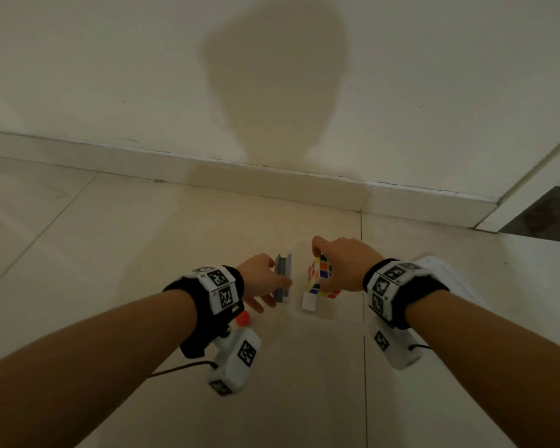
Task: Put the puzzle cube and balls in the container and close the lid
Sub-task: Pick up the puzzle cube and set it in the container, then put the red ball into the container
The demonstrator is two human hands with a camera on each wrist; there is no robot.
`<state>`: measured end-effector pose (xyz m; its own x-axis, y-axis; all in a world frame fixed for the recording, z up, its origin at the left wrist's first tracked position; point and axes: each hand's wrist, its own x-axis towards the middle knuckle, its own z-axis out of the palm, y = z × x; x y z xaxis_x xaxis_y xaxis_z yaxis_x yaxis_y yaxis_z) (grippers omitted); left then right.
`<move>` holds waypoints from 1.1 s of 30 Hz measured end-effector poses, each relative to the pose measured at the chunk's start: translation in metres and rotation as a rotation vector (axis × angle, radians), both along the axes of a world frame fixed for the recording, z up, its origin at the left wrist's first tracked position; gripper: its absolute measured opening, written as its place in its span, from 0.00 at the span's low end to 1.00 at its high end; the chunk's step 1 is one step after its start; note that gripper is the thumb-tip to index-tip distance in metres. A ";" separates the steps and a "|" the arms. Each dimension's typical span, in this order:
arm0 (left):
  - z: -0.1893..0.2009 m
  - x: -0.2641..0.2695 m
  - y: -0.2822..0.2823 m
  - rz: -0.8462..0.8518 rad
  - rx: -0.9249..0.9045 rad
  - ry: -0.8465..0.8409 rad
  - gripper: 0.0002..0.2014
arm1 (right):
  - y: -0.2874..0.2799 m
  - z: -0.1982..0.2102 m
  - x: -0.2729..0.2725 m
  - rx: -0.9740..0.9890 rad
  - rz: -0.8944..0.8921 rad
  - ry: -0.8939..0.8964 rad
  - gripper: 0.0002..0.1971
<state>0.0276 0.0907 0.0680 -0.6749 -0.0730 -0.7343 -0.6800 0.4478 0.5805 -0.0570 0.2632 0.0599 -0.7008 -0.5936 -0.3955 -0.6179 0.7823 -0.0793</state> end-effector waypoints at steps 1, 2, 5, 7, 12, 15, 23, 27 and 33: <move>-0.004 -0.001 0.000 0.026 0.006 0.008 0.33 | -0.003 -0.003 -0.002 -0.006 -0.008 0.001 0.27; -0.006 -0.002 0.000 0.042 0.020 0.014 0.32 | -0.006 -0.006 -0.003 -0.013 -0.022 0.002 0.25; -0.009 -0.004 -0.001 0.064 0.068 0.028 0.25 | -0.014 -0.016 -0.004 -0.056 -0.087 0.007 0.19; -0.011 -0.005 -0.001 0.056 0.083 0.029 0.21 | -0.018 -0.026 -0.001 -0.083 -0.119 0.000 0.14; -0.016 -0.006 -0.005 0.065 0.110 0.035 0.21 | -0.022 -0.043 0.002 -0.095 -0.100 -0.025 0.11; -0.016 -0.004 -0.009 0.070 0.136 0.050 0.15 | -0.021 -0.040 0.000 -0.087 -0.110 -0.056 0.12; -0.047 0.013 -0.041 -0.365 -0.417 0.142 0.14 | -0.003 -0.014 0.002 -0.368 -0.143 0.219 0.09; -0.070 0.023 -0.040 -0.563 -0.547 0.078 0.23 | 0.000 -0.005 0.002 -0.479 -0.212 0.223 0.09; -0.080 0.029 -0.034 -0.593 -0.577 0.086 0.14 | 0.000 -0.006 0.005 -0.531 -0.206 0.224 0.08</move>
<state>0.0562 0.0566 -0.0119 -0.7717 -0.0370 -0.6349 -0.2019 0.9609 0.1893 -0.0515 0.2628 0.0542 -0.8540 -0.5129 0.0875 -0.5050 0.7766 -0.3767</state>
